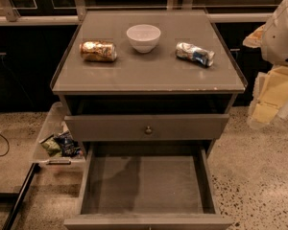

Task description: Place redbull can into middle drawer

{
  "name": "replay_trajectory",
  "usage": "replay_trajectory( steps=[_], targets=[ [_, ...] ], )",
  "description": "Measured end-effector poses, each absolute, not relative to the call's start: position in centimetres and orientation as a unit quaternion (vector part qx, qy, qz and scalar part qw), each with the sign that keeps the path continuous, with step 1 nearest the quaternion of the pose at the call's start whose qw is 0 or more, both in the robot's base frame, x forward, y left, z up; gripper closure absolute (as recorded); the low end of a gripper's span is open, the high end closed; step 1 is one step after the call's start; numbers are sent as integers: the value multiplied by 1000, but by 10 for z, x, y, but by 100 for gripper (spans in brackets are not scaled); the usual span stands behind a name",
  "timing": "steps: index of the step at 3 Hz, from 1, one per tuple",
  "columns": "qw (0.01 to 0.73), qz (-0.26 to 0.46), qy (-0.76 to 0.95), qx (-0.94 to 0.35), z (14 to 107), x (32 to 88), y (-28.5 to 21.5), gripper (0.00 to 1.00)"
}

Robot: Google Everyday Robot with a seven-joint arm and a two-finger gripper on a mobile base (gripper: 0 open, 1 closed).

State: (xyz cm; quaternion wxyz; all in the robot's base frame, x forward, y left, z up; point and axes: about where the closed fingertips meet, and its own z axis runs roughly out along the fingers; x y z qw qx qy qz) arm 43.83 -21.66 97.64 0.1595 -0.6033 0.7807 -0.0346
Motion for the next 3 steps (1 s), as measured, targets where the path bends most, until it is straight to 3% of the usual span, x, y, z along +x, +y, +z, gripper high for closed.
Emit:
replay_trajectory(
  steps=[2,3],
  targets=[
    [175,-24,773,-609,969,469,-216,0],
    [183,-2,759,-625,952,516,-223,0]
  ],
)
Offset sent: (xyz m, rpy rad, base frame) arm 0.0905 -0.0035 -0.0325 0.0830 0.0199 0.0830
